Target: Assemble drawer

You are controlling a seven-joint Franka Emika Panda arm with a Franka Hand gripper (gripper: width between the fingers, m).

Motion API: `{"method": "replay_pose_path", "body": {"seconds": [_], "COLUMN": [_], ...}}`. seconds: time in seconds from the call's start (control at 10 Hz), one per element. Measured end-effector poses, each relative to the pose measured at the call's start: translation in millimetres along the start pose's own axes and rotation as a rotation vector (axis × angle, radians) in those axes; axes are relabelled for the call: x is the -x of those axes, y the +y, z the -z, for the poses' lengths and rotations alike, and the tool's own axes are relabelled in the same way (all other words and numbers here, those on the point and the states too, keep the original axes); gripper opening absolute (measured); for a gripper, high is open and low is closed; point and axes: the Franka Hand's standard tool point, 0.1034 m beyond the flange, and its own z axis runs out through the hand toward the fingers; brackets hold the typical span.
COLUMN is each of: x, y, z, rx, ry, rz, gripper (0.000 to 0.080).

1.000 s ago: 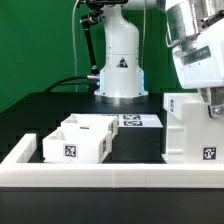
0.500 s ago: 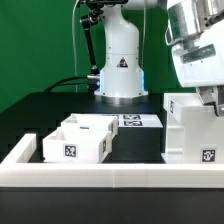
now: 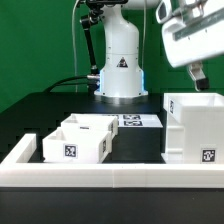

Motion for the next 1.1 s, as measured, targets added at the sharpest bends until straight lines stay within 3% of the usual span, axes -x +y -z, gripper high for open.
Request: {"method": "replay_pose_path", "body": {"seconds": [0.4,0.7,1.1], "x": [-2.0,-16.0,-18.1], "y": [2.9,11.0,13.3], "z": [0.6,4.1,2.6], "rx": [0.01,0.057,0.061], "ry": [-0.008,0.012,0.003], "rz": [0.13,0.611,0.857], "gripper": [0.0649,0.0649,0.0649]}}
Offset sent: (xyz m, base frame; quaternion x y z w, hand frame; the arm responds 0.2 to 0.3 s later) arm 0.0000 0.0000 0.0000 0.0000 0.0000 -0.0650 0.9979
